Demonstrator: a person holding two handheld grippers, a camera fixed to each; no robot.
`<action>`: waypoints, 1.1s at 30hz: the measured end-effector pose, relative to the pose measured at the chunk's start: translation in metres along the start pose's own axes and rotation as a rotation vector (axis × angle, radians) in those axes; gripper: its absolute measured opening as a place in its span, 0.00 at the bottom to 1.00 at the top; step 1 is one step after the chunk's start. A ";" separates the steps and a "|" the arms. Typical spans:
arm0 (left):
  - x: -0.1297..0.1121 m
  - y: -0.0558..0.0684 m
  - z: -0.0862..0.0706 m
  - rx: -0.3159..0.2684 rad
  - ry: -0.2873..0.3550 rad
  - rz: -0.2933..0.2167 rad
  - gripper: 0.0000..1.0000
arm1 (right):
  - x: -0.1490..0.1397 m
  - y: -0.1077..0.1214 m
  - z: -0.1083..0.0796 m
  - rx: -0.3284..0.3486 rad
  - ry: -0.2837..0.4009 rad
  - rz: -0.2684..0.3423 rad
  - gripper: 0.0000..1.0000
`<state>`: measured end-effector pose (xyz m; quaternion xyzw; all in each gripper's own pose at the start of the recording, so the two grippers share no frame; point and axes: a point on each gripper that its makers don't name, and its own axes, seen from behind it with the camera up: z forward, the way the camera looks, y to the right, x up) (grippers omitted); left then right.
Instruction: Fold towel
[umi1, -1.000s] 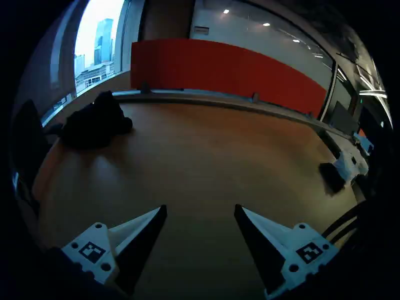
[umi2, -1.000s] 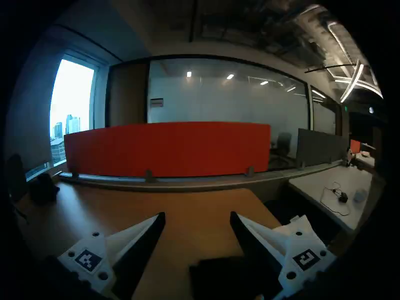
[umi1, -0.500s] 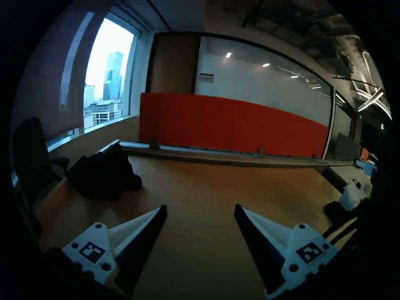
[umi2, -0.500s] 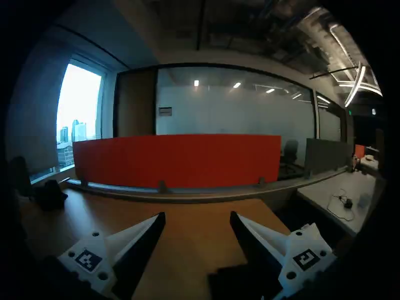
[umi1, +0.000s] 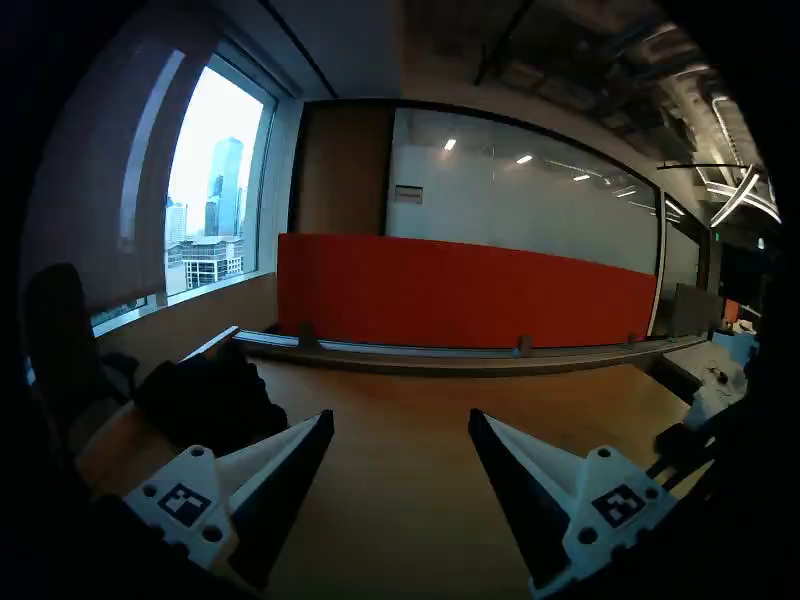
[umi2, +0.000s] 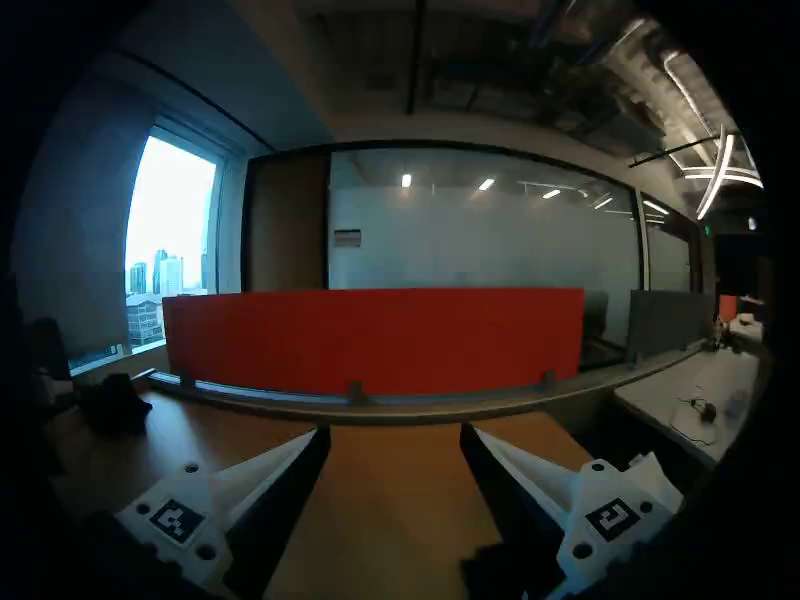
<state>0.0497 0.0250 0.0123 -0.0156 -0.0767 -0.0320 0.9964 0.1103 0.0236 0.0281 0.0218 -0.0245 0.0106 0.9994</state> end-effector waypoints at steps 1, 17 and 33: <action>0.003 0.001 0.001 -0.001 0.008 0.002 1.00 | 0.002 -0.004 0.001 0.000 0.004 0.004 1.00; 0.027 -0.005 0.009 0.002 0.102 0.004 1.00 | 0.011 -0.035 0.004 0.008 0.023 0.025 1.00; 0.002 -0.012 0.011 0.027 0.155 0.086 1.00 | 0.020 -0.053 -0.007 0.008 0.024 0.025 1.00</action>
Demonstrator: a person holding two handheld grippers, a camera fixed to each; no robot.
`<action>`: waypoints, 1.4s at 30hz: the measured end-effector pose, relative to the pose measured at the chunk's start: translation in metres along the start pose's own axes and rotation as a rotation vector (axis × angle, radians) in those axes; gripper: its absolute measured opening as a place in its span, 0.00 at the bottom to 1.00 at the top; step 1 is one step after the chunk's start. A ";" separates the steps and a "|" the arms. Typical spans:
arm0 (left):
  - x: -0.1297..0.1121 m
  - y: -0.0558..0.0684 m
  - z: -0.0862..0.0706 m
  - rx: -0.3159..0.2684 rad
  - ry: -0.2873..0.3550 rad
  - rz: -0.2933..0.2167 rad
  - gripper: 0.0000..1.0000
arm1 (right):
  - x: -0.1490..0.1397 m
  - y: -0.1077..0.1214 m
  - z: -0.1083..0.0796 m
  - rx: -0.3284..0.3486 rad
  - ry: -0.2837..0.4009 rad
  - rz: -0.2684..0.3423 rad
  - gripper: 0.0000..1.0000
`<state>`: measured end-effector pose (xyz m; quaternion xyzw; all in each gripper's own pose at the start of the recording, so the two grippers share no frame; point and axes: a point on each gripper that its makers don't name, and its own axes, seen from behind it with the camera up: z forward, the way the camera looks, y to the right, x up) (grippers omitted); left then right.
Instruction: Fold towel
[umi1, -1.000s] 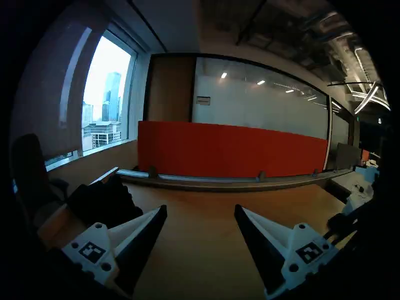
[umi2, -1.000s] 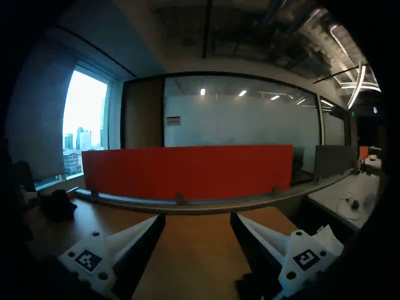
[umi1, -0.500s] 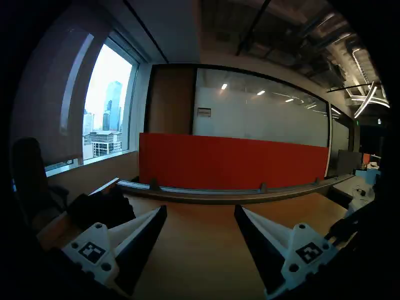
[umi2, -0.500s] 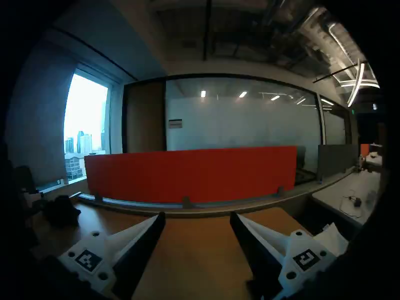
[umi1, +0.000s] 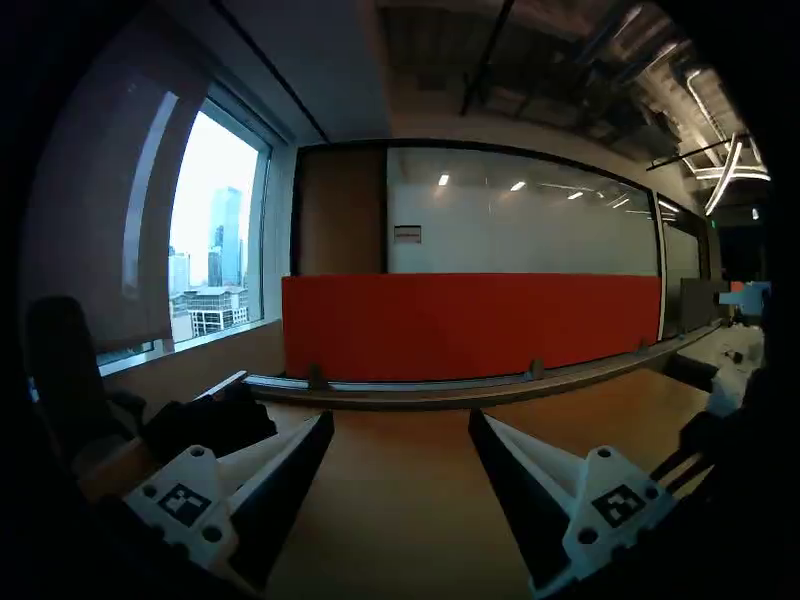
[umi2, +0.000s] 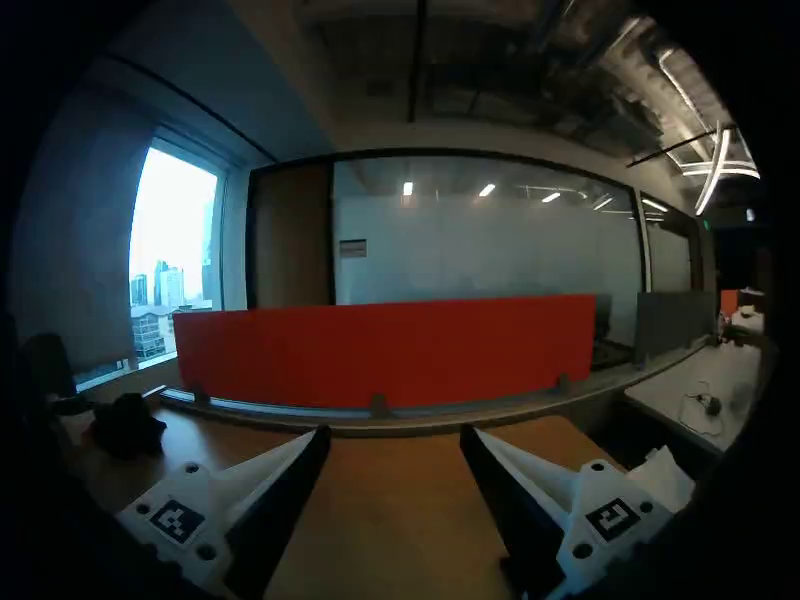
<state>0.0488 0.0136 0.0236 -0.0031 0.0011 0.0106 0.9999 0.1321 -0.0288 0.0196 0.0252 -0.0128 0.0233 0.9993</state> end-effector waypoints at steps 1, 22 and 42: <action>-0.003 0.000 -0.001 0.001 0.004 0.003 1.00 | -0.001 -0.001 -0.001 0.001 0.000 0.002 1.00; -0.081 -0.015 -0.010 0.038 0.057 -0.026 1.00 | -0.020 -0.005 -0.001 -0.013 0.018 0.022 1.00; -0.116 -0.024 -0.021 0.038 0.086 -0.030 1.00 | -0.040 -0.008 -0.014 -0.038 0.028 0.003 1.00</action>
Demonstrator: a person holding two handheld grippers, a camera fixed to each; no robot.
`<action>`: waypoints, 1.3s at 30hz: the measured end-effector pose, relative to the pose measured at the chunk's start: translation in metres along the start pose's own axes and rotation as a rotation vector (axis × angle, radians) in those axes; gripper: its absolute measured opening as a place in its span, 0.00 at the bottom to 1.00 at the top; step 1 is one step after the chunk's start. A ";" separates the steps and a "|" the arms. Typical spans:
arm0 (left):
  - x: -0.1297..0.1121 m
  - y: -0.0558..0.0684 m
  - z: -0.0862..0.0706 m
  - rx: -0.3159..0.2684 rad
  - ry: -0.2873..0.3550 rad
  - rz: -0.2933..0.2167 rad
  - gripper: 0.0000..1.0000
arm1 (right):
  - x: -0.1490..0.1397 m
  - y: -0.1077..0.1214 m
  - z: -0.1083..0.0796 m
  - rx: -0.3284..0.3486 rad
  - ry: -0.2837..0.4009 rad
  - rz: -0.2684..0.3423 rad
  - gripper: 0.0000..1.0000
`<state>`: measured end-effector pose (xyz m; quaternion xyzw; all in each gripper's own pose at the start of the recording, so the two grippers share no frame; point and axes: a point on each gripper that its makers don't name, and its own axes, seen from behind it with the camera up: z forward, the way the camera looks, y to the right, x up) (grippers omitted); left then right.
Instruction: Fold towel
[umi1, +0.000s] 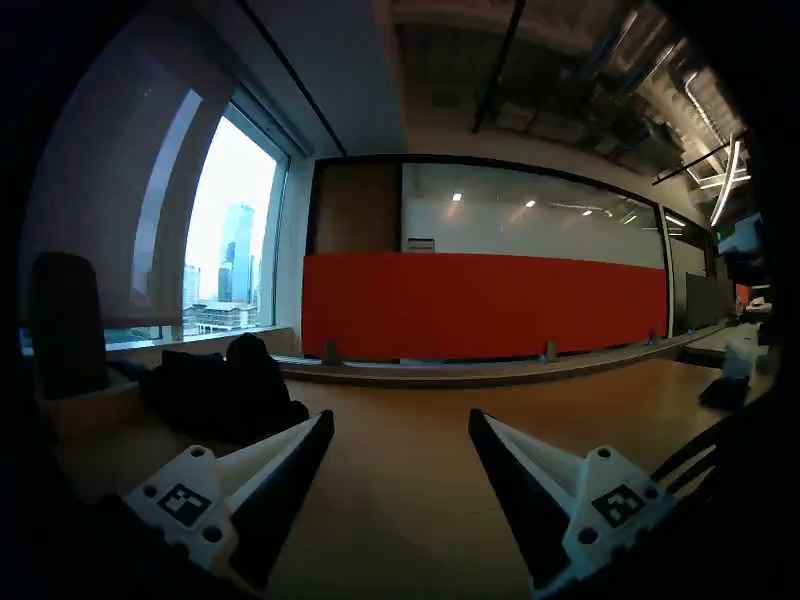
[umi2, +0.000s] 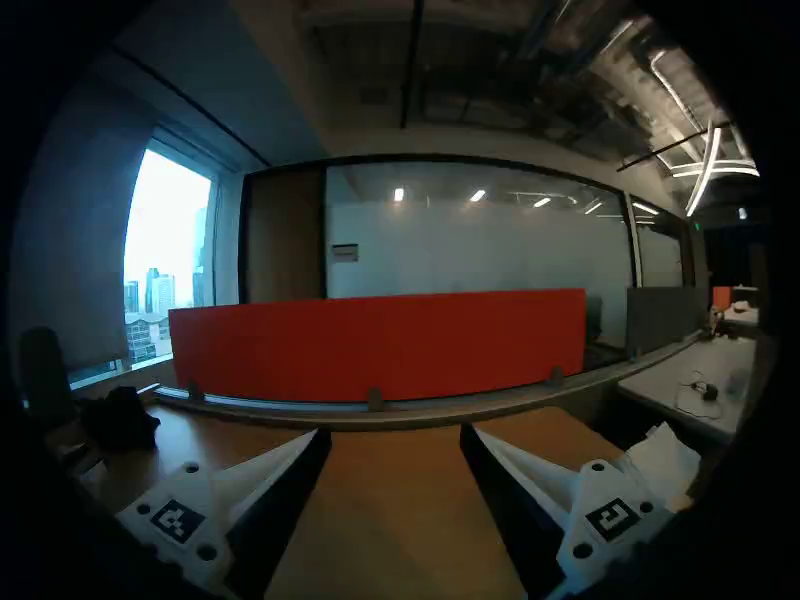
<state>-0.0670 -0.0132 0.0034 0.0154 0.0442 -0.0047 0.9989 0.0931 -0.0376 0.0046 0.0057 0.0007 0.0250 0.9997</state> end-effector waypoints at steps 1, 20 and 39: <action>-0.001 0.000 0.000 0.000 0.000 0.000 1.00 | -0.001 0.000 0.000 0.000 -0.001 0.000 1.00; -0.021 -0.005 -0.001 0.016 -0.052 0.026 1.00 | -0.007 0.000 -0.004 0.001 -0.005 0.005 1.00; -0.024 -0.005 0.001 0.019 -0.053 0.028 1.00 | -0.007 0.006 -0.008 0.006 0.002 0.016 1.00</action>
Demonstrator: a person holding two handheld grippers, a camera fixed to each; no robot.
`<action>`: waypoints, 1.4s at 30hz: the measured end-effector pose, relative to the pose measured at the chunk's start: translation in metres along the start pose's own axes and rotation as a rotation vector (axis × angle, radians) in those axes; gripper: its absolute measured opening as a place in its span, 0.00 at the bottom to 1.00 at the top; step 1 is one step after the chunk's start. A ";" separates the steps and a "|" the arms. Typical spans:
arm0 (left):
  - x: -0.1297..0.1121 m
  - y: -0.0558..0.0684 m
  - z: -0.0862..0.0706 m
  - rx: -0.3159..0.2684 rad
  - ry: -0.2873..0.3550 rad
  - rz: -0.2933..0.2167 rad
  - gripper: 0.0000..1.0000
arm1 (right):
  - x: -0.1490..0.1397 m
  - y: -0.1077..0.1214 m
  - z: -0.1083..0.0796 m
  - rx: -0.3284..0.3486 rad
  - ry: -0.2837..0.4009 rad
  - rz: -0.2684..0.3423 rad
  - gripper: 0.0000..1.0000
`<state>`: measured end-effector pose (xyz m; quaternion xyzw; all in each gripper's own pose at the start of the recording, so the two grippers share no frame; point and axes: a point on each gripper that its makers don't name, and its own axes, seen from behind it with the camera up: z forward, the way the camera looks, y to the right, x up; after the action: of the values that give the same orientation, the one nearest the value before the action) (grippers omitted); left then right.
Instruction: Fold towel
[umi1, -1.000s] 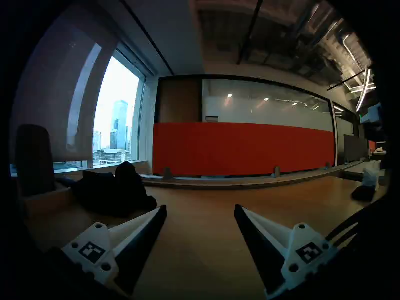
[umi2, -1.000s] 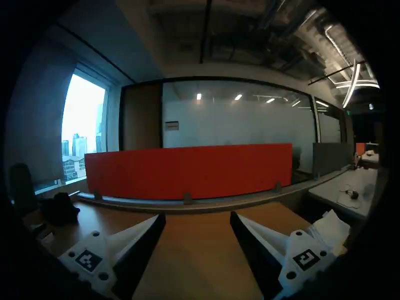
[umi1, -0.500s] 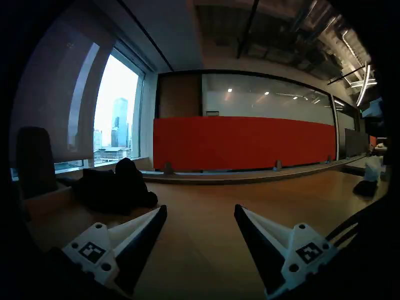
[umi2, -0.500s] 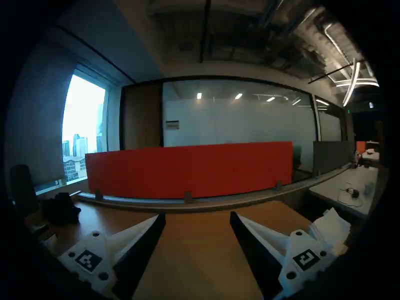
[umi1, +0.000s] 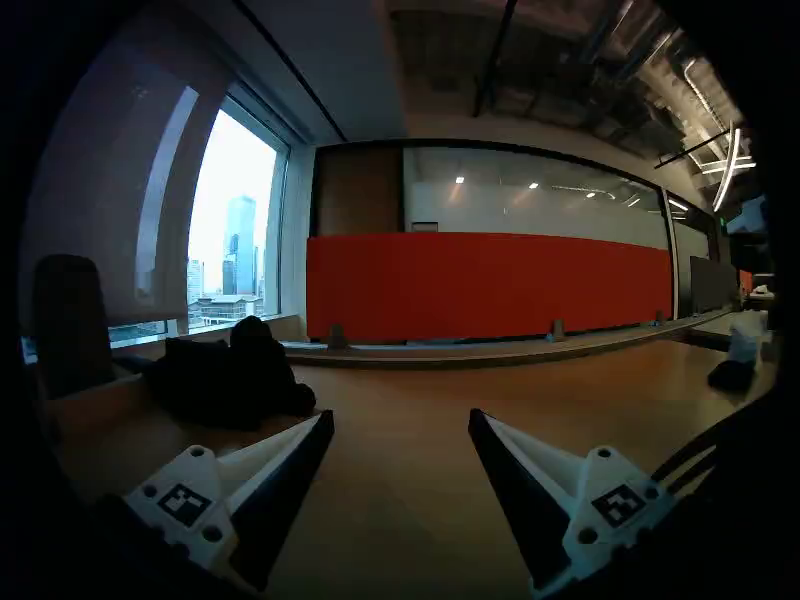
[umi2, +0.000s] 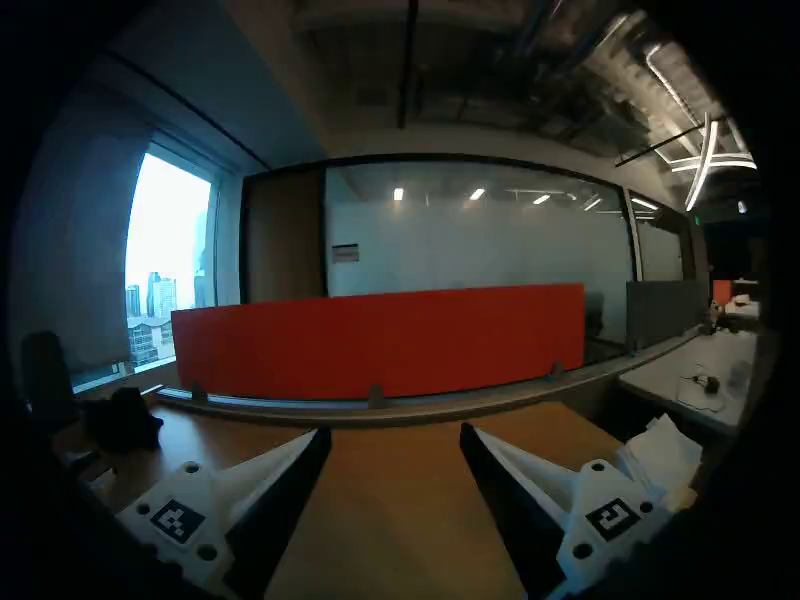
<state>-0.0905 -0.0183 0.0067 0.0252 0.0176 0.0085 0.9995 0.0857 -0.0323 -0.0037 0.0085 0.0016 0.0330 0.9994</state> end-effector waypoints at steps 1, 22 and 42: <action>0.000 0.000 0.000 0.000 0.000 0.000 1.00 | 0.000 0.001 -0.001 -0.001 0.001 -0.001 1.00; -0.001 0.000 0.001 0.000 0.000 0.001 1.00 | -0.023 0.018 -0.002 -0.011 0.054 0.010 1.00; -0.002 0.001 0.000 0.000 0.000 0.000 1.00 | -0.101 0.041 0.008 -0.015 0.056 0.041 1.00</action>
<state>-0.0921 -0.0173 0.0070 0.0253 0.0177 0.0086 0.9995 -0.0178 0.0022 0.0056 0.0001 0.0291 0.0536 0.9981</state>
